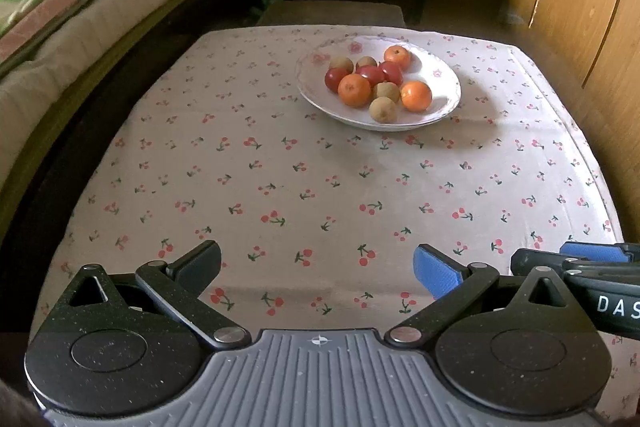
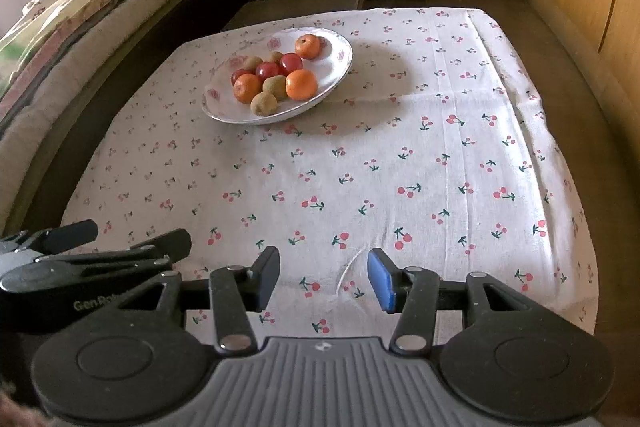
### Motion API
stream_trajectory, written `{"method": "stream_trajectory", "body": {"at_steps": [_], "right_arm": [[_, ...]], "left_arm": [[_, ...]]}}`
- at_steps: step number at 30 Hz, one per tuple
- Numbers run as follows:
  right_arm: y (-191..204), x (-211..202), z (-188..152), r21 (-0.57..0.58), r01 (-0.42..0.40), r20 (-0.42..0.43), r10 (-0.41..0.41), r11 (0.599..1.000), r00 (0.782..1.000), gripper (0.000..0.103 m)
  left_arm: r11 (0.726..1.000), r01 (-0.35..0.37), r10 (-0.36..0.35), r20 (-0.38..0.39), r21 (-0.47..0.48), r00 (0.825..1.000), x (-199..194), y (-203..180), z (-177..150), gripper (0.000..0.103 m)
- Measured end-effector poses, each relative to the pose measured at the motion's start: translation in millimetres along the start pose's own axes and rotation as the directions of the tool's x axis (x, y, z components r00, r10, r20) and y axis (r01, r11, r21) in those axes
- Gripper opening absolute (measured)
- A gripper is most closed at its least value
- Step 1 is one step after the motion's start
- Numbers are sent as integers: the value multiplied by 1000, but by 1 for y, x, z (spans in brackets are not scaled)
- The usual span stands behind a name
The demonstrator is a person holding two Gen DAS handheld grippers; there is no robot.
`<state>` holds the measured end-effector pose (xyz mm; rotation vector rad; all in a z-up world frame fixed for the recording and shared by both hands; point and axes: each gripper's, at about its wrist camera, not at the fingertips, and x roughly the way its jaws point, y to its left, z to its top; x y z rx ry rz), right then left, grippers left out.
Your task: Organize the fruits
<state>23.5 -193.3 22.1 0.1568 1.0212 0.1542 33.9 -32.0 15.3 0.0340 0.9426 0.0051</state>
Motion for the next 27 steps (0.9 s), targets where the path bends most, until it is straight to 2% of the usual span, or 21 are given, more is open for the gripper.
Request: {"method": "stream_trajectory", "body": {"at_steps": [27], "right_arm": [[-1, 0, -2, 9, -6, -3, 6, 1000, 1000, 50]], "left_arm": [[1000, 8, -9, -21, -7, 1000, 0, -1, -2, 103]]}}
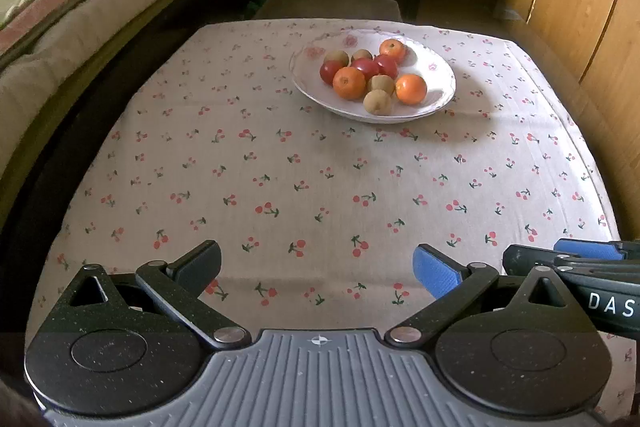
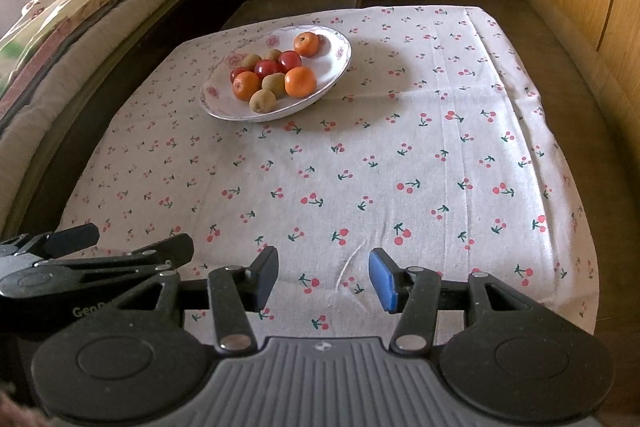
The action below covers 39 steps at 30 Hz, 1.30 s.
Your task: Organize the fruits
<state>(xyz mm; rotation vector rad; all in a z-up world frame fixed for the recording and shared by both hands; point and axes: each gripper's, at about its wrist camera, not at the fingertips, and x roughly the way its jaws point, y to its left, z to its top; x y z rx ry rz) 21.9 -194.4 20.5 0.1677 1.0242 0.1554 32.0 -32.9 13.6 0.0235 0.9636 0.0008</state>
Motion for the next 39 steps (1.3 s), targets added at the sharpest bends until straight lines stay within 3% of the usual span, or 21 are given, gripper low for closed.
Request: {"method": "stream_trajectory", "body": {"at_steps": [39], "right_arm": [[3, 3, -2, -4, 5, -11, -5, 1000, 1000, 50]], "left_arm": [[1000, -11, 11, -1, -2, 1000, 1, 1, -4, 103]]}}
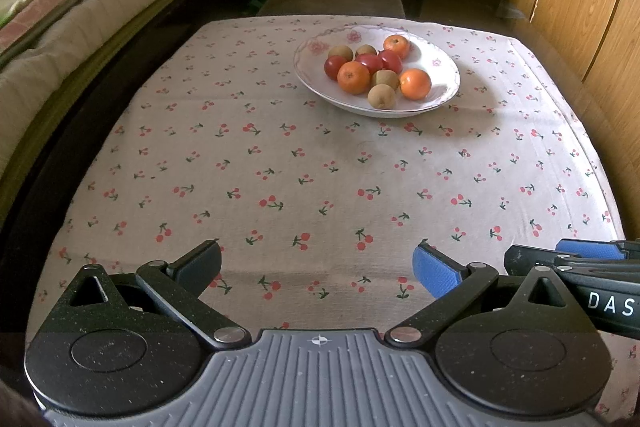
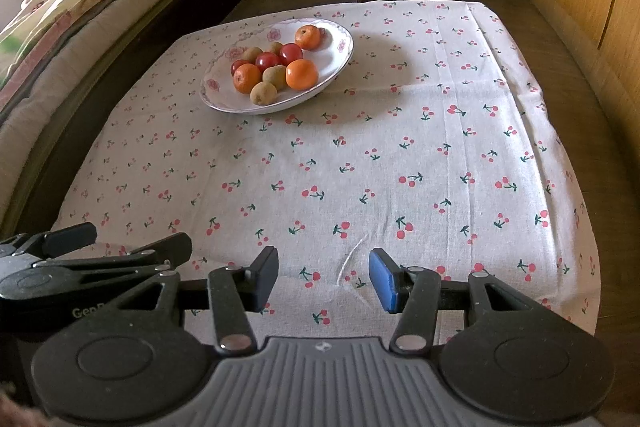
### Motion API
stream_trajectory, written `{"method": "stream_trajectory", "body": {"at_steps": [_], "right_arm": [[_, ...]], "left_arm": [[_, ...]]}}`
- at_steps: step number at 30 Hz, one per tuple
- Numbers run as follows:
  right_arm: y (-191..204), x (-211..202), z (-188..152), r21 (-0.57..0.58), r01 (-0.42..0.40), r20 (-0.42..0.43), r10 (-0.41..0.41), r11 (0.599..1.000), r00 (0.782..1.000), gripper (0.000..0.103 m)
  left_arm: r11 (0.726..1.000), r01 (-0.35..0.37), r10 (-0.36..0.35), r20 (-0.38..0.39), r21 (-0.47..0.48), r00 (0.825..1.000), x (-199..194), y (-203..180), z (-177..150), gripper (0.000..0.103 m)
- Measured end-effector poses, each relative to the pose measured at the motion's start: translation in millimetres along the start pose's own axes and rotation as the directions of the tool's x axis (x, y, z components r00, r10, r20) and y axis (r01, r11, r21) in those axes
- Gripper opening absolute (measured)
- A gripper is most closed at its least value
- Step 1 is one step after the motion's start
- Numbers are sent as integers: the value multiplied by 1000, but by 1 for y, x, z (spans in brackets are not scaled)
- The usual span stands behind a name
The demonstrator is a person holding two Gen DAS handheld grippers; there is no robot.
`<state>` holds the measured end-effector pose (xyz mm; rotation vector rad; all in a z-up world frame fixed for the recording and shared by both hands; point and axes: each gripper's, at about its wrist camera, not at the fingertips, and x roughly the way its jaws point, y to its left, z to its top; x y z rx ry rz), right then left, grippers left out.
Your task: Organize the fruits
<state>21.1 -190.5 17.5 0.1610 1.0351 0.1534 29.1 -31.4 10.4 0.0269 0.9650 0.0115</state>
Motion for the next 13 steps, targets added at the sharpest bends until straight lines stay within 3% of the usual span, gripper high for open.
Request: {"method": "stream_trajectory", "body": {"at_steps": [13], "right_arm": [[-1, 0, 0, 1, -4, 3, 4, 1000, 1000, 53]], "left_arm": [[999, -29, 29, 9, 16, 1000, -1, -3, -1, 103]]}}
